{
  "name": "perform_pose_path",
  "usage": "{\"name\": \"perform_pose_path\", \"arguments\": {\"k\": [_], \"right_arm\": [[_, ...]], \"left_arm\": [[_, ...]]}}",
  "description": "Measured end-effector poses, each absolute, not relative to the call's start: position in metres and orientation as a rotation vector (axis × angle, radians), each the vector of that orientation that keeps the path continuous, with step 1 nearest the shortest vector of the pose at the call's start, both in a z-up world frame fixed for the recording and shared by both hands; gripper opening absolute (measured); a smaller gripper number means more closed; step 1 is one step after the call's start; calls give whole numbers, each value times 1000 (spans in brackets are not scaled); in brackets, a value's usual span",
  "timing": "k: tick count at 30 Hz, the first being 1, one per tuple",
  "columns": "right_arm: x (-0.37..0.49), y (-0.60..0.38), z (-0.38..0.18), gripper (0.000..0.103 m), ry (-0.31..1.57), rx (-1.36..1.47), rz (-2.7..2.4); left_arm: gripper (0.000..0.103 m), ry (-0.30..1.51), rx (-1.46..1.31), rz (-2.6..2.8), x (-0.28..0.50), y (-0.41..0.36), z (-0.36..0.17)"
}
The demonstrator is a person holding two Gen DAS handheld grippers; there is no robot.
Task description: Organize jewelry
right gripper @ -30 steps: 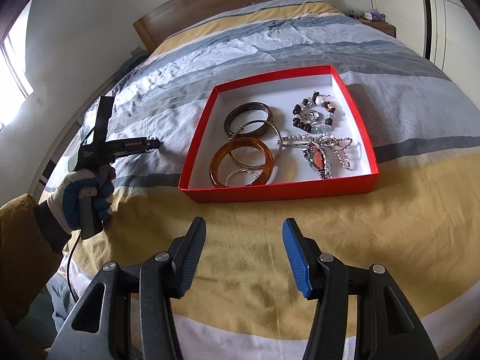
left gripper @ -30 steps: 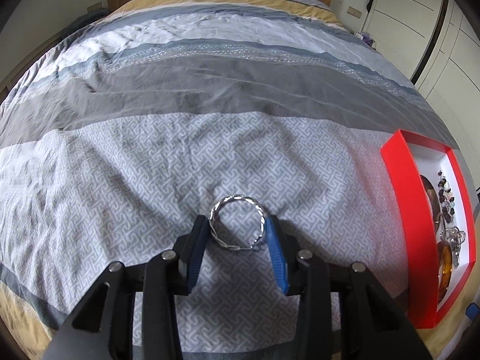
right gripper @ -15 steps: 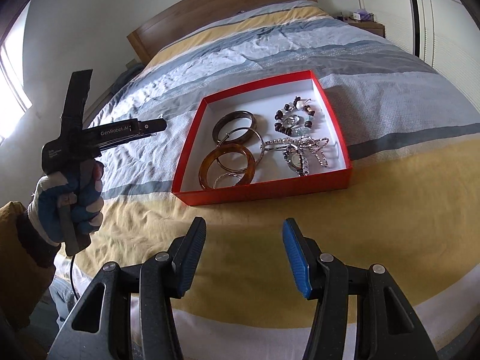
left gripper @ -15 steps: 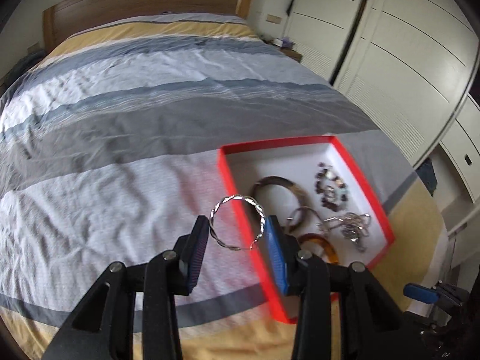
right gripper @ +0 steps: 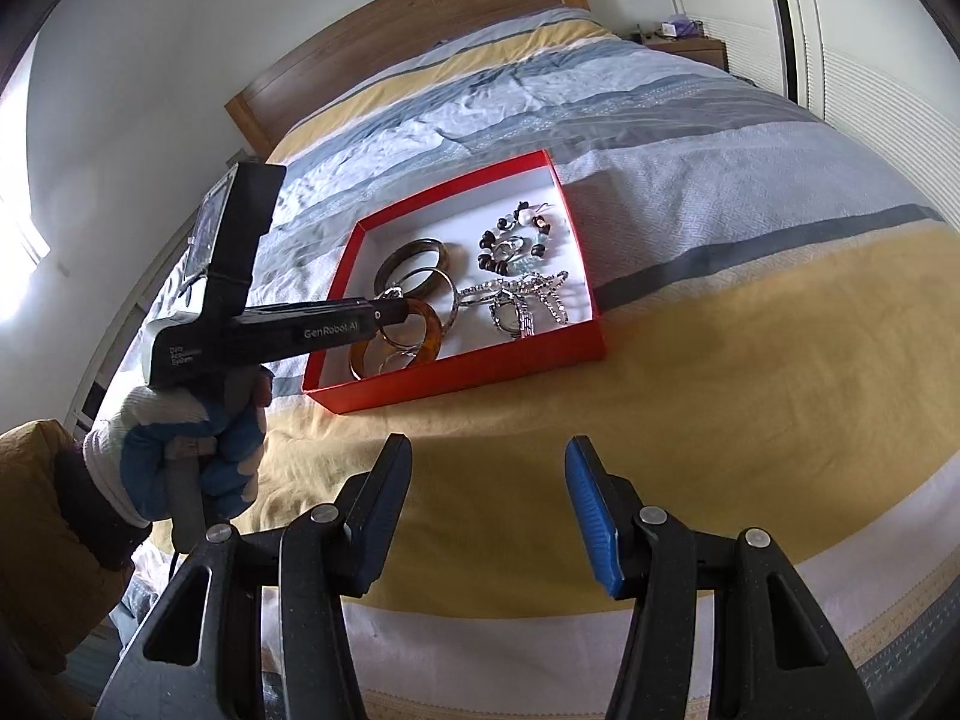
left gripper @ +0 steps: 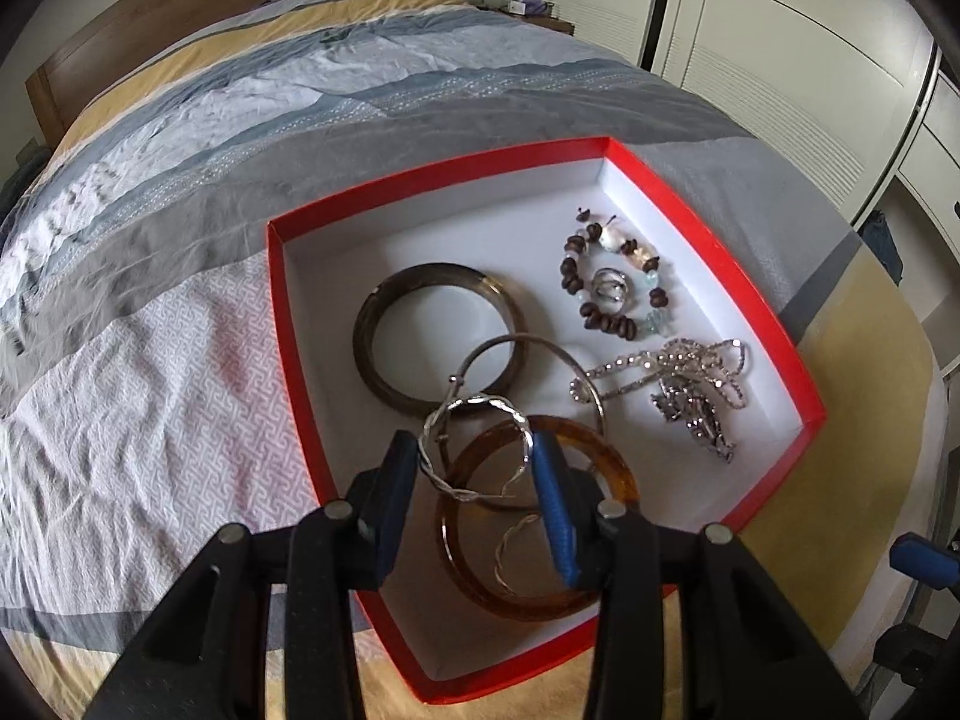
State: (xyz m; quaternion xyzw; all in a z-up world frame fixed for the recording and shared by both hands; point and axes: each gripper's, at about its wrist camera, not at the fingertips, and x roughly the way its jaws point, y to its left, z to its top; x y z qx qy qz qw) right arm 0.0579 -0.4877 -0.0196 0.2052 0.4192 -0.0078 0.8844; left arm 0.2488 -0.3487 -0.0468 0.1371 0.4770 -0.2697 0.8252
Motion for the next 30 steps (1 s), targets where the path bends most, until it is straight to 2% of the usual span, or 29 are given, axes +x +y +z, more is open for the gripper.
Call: {"name": "perform_pose_path", "arguments": {"k": [8, 20, 30], "right_arm": [[51, -485, -7, 53, 853, 415, -24], [24, -442, 33, 53, 811, 360, 0], [6, -443, 22, 53, 840, 362, -26]], "left_arm": [[38, 995, 229, -583, 235, -329, -20], [38, 885, 212, -607, 166, -278, 42], [38, 876, 166, -589, 166, -271, 58]]}}
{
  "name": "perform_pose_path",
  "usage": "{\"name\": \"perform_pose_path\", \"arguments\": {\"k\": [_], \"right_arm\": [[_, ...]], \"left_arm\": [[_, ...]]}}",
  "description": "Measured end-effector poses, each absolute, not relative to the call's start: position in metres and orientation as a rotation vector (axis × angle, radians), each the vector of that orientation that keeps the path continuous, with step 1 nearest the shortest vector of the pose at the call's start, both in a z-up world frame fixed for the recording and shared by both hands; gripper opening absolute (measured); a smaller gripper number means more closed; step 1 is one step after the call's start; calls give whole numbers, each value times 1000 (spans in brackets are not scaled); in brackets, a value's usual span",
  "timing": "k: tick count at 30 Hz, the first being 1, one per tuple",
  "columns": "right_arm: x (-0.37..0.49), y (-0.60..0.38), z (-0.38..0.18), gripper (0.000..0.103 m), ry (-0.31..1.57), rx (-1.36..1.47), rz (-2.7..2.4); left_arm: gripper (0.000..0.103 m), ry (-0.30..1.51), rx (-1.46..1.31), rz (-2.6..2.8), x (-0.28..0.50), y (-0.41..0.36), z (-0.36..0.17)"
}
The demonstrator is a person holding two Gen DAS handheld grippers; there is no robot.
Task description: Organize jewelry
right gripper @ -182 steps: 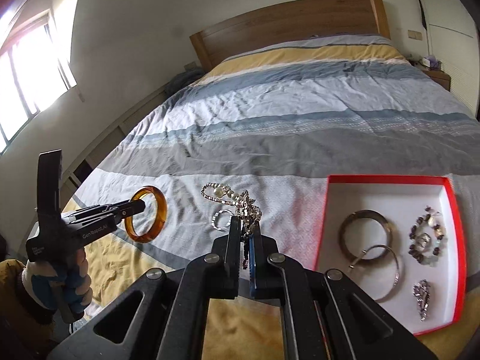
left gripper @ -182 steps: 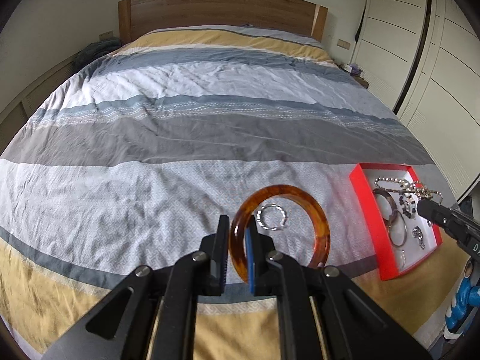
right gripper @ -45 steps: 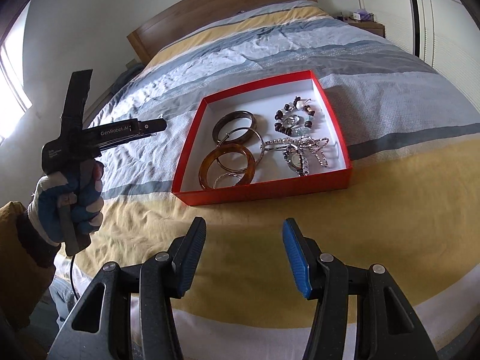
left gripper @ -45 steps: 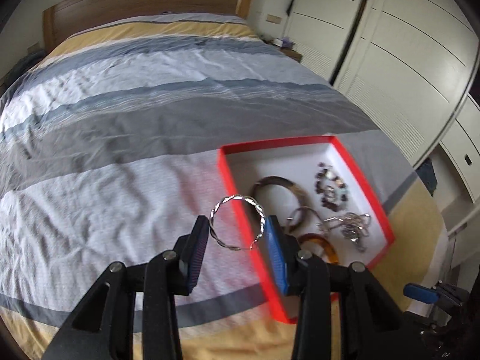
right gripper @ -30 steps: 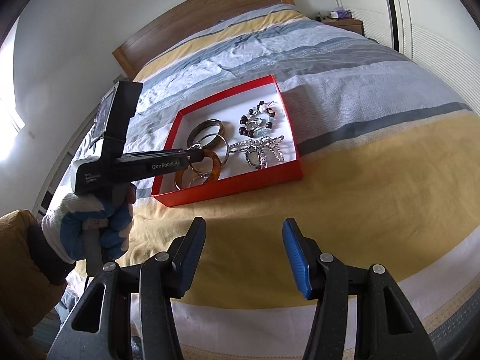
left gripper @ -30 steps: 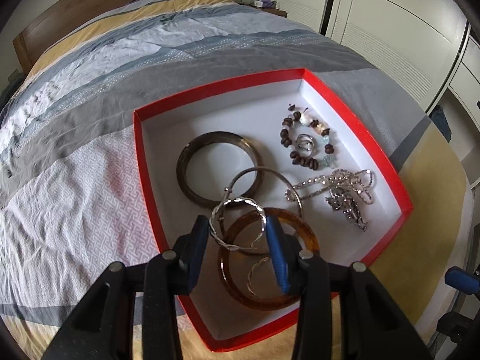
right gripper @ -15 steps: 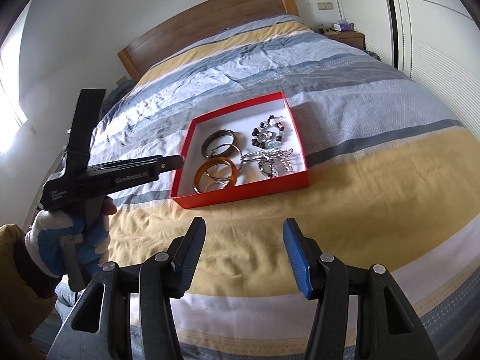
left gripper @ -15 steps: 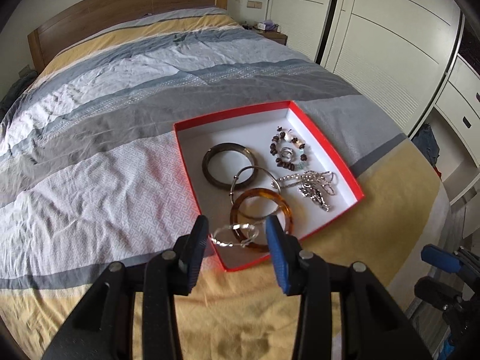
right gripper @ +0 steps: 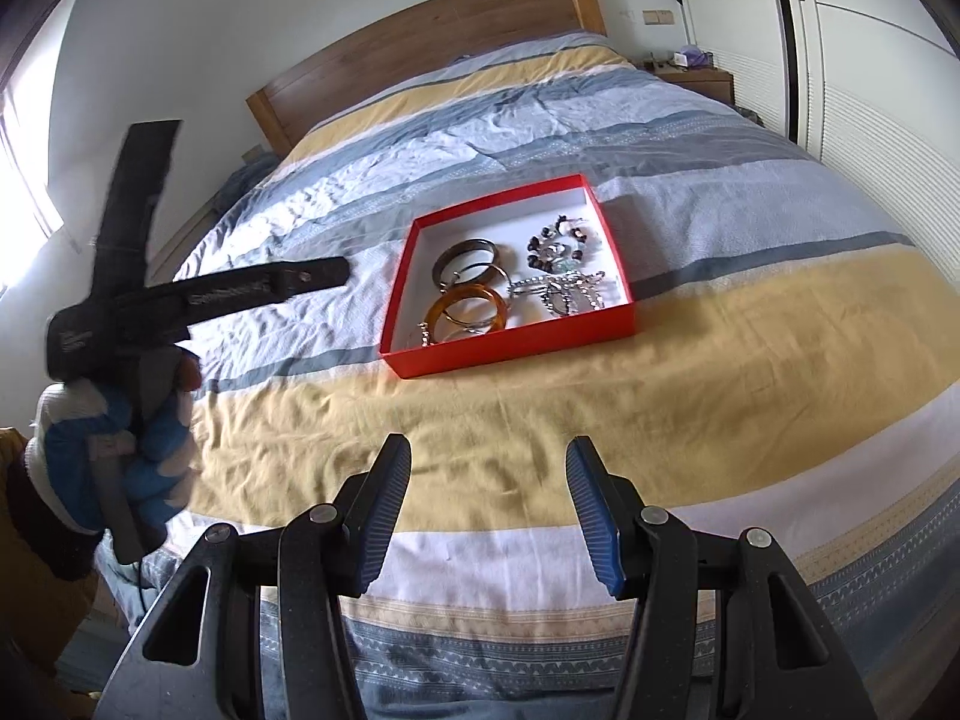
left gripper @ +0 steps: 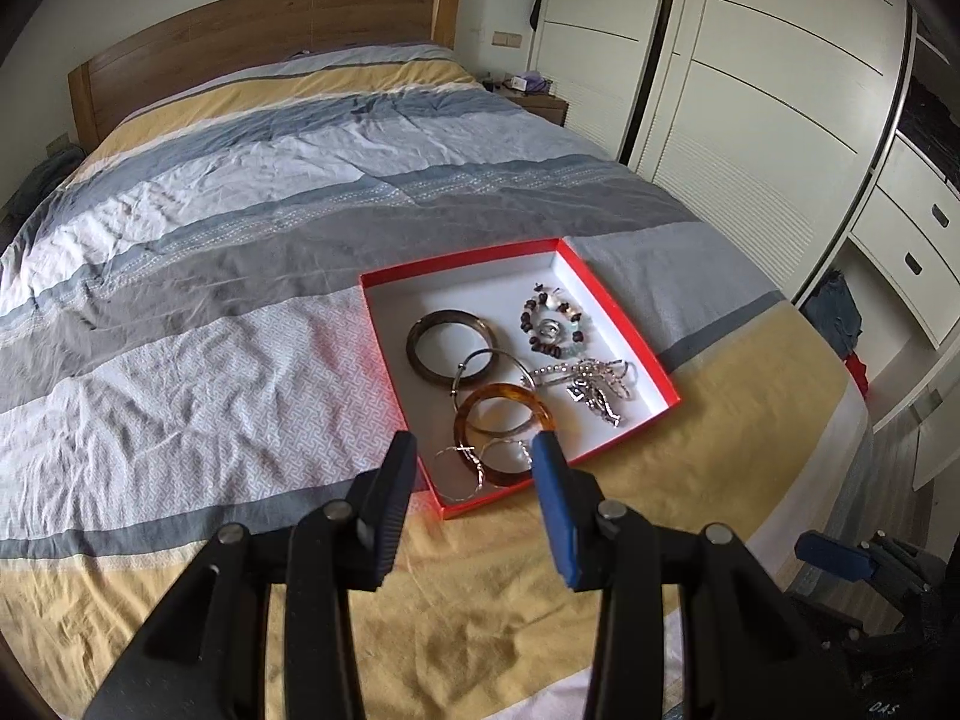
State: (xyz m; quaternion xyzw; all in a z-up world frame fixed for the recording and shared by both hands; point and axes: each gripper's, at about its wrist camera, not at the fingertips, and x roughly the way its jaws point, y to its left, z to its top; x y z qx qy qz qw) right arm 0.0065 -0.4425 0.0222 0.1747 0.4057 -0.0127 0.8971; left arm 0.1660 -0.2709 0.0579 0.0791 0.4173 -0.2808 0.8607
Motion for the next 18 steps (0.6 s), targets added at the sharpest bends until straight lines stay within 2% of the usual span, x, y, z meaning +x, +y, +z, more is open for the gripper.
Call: {"name": "perform_pose_path", "arguments": {"k": [14, 18], "right_arm": [[-8, -390, 31, 53, 857, 292, 37], [-16, -363, 37, 53, 854, 264, 76]], "left_arm": [[39, 763, 217, -314, 71, -160, 72], [50, 727, 216, -268, 39, -127, 76]]}}
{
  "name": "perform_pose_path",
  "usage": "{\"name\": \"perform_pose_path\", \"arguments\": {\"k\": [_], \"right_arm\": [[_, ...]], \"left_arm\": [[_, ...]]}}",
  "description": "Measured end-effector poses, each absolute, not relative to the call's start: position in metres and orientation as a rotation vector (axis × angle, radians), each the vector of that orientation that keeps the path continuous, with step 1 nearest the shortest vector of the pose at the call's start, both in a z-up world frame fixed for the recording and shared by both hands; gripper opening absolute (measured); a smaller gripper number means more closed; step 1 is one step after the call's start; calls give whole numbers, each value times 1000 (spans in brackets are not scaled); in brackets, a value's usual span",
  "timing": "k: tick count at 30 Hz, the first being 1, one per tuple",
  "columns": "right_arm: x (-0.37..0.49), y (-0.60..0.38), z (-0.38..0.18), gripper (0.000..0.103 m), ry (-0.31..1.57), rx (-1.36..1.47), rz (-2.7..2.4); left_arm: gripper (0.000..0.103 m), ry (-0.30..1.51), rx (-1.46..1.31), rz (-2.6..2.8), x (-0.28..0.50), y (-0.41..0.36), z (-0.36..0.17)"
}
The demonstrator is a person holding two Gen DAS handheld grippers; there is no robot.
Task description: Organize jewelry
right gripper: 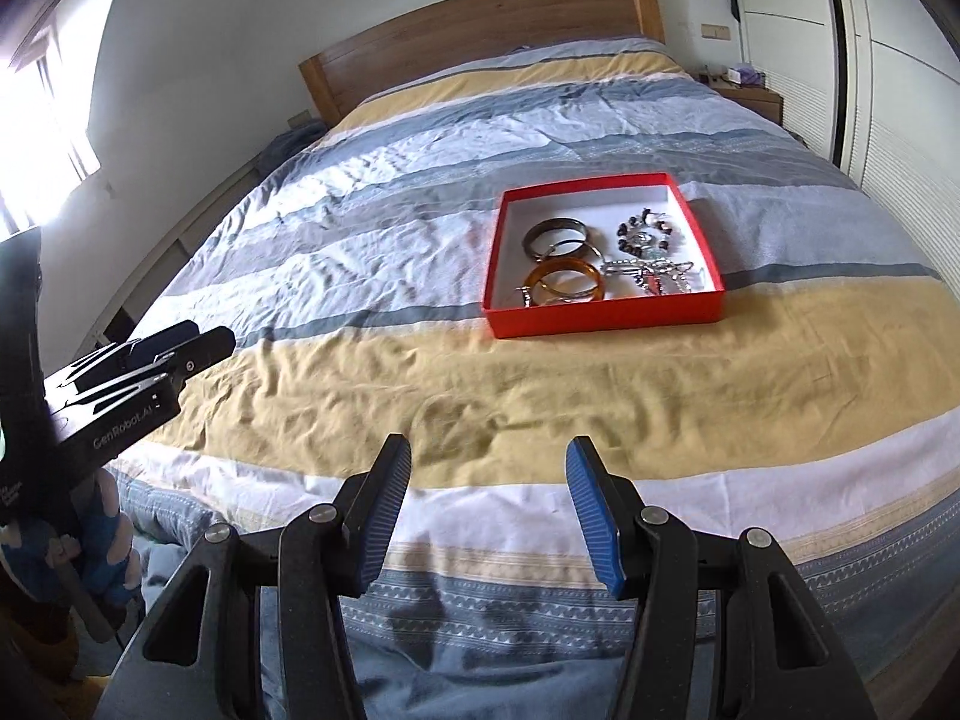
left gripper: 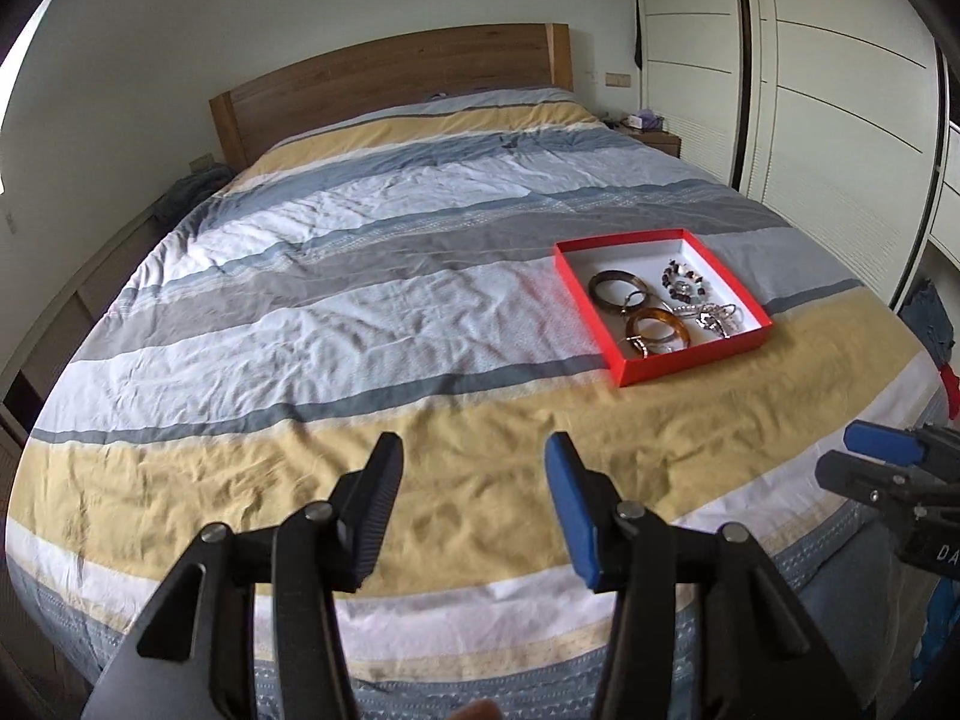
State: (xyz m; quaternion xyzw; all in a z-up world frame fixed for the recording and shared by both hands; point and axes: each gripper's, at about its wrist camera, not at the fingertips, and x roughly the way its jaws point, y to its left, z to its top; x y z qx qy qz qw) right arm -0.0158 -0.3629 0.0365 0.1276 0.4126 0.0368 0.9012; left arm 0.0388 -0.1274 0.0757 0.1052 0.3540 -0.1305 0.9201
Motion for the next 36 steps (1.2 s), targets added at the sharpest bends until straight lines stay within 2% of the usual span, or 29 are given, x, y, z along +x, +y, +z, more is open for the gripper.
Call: {"name": "perform_pose_path", "arguments": {"k": [9, 18, 36], "right_arm": [[-35, -315, 42, 54, 859, 198, 103], [-54, -310, 41, 55, 846, 198, 40], [-58, -335, 18, 59, 857, 211, -61]], "left_arm": [[51, 726, 159, -233, -2, -87, 70], [53, 734, 124, -220, -25, -74, 65], [53, 780, 105, -194, -19, -70, 48]]}}
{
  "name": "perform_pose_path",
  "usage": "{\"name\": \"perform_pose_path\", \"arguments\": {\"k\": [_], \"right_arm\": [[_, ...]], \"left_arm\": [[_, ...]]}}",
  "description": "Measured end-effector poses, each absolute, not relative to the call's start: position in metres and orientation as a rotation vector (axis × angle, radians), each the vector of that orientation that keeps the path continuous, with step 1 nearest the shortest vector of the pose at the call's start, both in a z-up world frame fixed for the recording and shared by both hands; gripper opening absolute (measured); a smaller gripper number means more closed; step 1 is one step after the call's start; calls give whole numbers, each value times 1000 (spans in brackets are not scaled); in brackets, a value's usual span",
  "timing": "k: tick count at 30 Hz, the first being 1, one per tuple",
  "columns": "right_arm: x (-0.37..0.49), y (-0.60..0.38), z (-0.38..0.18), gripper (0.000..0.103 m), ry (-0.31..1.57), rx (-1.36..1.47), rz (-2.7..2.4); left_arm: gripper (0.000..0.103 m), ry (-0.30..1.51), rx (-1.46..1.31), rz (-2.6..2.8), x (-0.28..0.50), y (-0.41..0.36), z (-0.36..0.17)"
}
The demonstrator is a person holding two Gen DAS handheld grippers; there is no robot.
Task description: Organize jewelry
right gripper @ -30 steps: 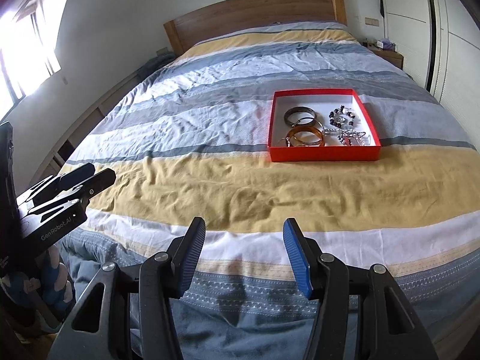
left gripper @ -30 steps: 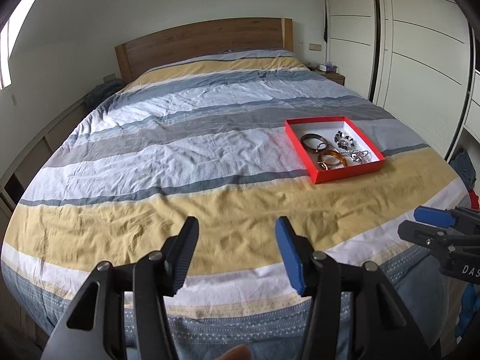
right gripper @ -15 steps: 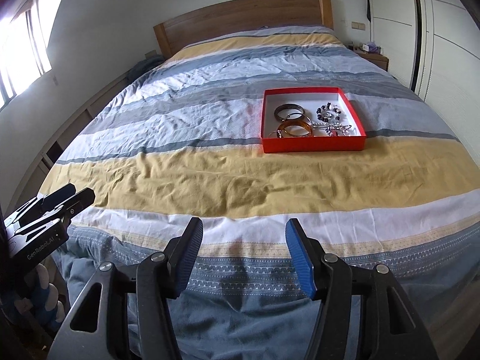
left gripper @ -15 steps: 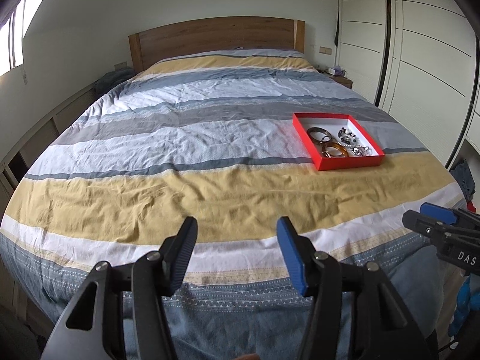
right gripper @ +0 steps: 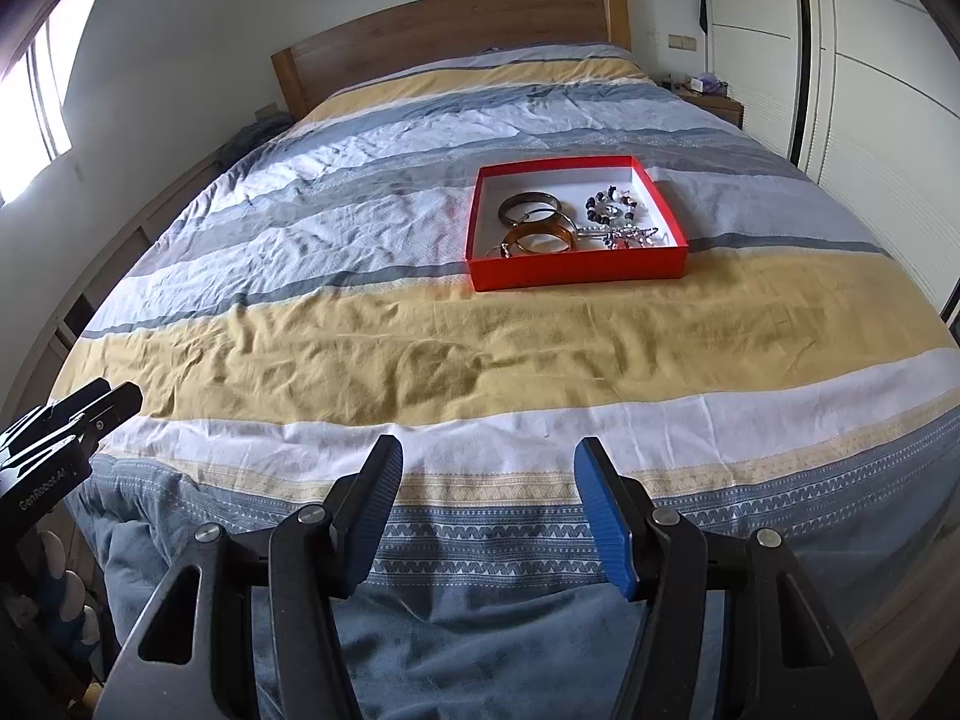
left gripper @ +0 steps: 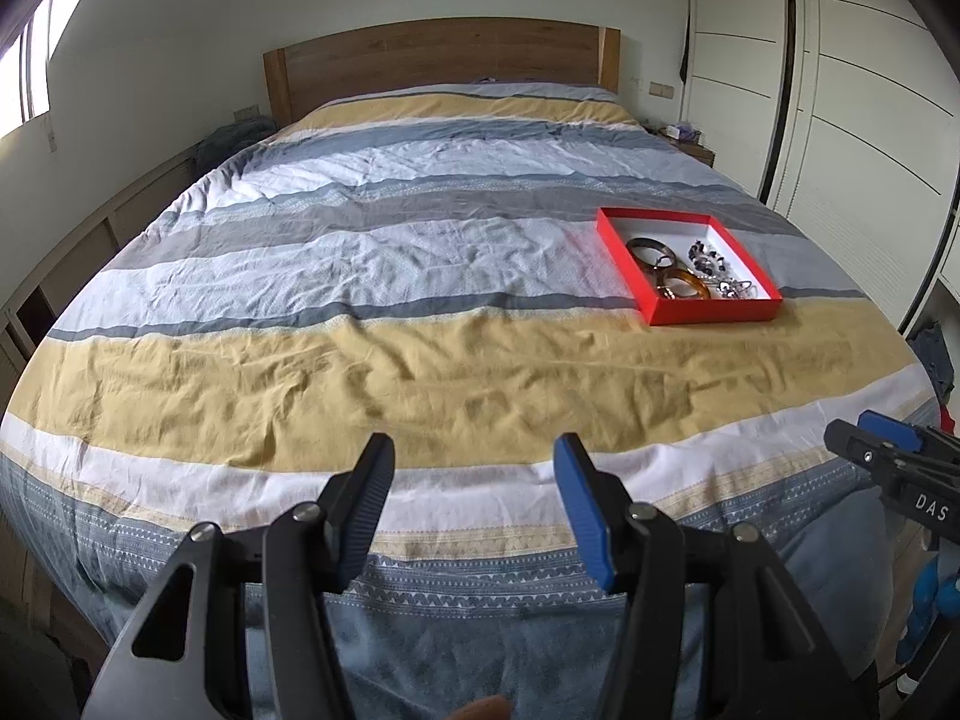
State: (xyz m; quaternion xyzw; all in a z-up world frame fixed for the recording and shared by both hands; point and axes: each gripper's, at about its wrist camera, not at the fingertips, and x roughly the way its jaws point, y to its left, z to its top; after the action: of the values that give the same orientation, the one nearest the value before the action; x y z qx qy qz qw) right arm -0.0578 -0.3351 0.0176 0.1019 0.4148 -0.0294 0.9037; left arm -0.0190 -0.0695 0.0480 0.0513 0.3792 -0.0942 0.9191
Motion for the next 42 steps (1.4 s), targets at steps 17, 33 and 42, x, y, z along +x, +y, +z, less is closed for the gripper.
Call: {"name": "perform_pose_path", "arguments": {"k": [17, 33, 42], "right_arm": [[-40, -345, 13, 73, 845, 152, -149], [-42, -353, 19, 79, 800, 148, -157], [-42, -354, 17, 80, 803, 154, -159]], "left_arm": [[53, 859, 80, -93, 6, -49, 18], [53, 875, 83, -81, 10, -46, 16], [53, 881, 90, -90, 9, -50, 15]]}}
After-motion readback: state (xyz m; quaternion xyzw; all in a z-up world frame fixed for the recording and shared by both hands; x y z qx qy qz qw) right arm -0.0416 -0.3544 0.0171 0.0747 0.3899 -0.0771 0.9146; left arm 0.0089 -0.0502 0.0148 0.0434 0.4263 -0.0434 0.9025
